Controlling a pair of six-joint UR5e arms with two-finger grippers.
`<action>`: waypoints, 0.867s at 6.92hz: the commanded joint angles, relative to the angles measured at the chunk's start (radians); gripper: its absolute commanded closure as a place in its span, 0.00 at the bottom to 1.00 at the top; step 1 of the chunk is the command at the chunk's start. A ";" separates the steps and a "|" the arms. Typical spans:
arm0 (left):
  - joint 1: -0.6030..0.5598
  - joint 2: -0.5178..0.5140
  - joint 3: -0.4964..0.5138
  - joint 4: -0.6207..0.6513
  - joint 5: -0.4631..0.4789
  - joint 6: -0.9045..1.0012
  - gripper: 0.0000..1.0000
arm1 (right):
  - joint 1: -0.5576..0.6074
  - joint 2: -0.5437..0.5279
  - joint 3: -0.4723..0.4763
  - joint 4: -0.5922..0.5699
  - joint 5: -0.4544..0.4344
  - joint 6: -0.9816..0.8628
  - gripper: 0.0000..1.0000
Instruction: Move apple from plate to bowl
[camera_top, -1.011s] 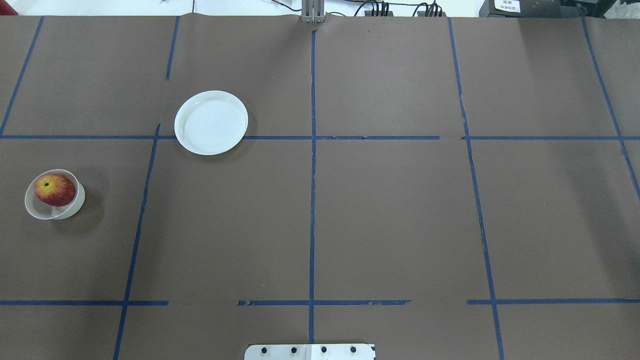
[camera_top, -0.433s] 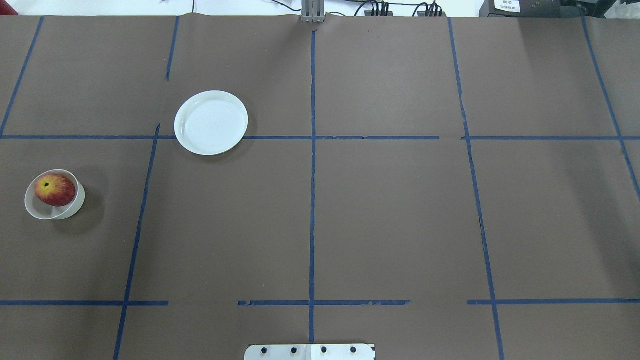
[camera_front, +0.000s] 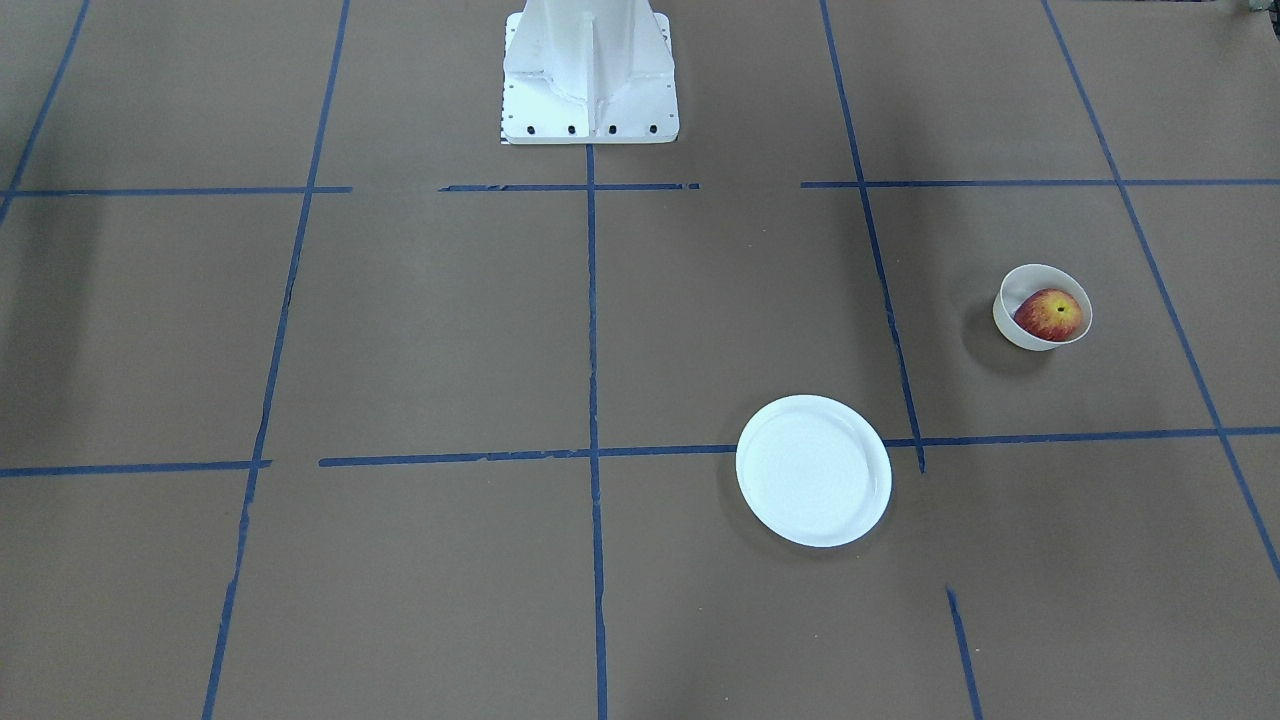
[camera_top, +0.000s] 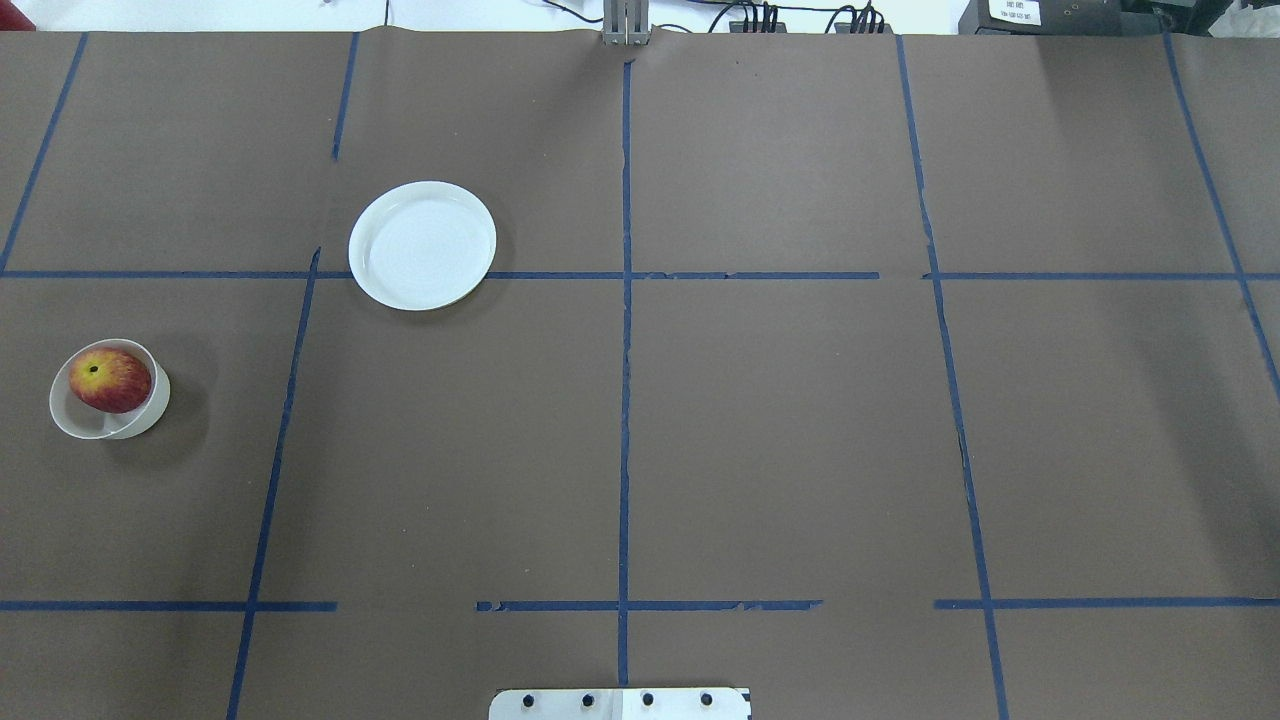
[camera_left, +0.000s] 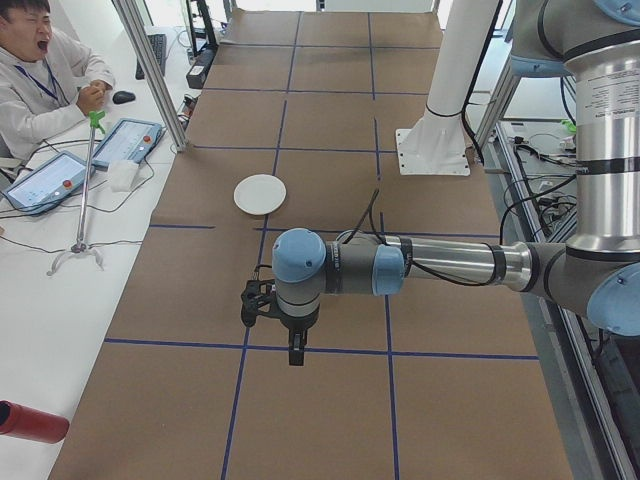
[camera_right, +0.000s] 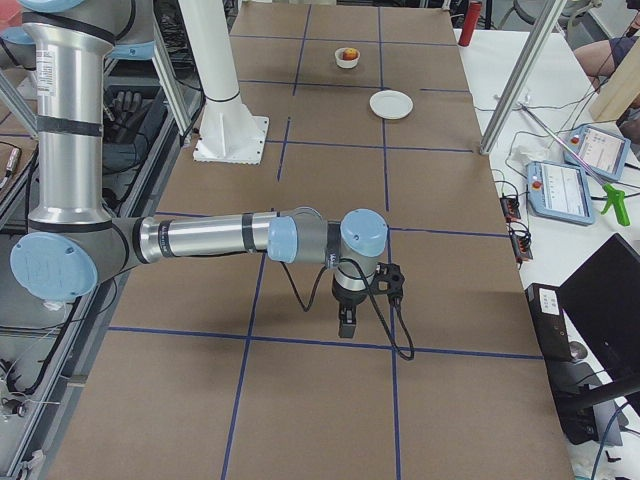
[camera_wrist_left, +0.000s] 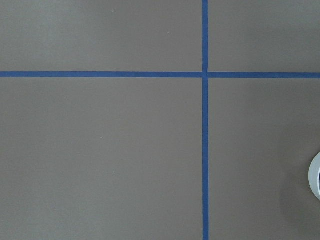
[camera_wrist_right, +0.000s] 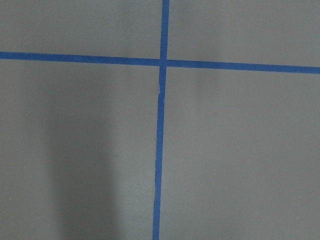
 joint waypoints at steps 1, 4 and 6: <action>0.000 0.000 -0.006 -0.002 0.014 0.002 0.00 | 0.000 0.000 0.000 0.000 0.000 0.000 0.00; 0.000 0.002 -0.006 -0.036 0.014 0.002 0.00 | 0.000 0.000 0.000 0.000 0.000 0.000 0.00; 0.002 0.002 0.014 -0.037 0.014 0.000 0.00 | 0.000 0.000 0.000 0.000 0.000 0.000 0.00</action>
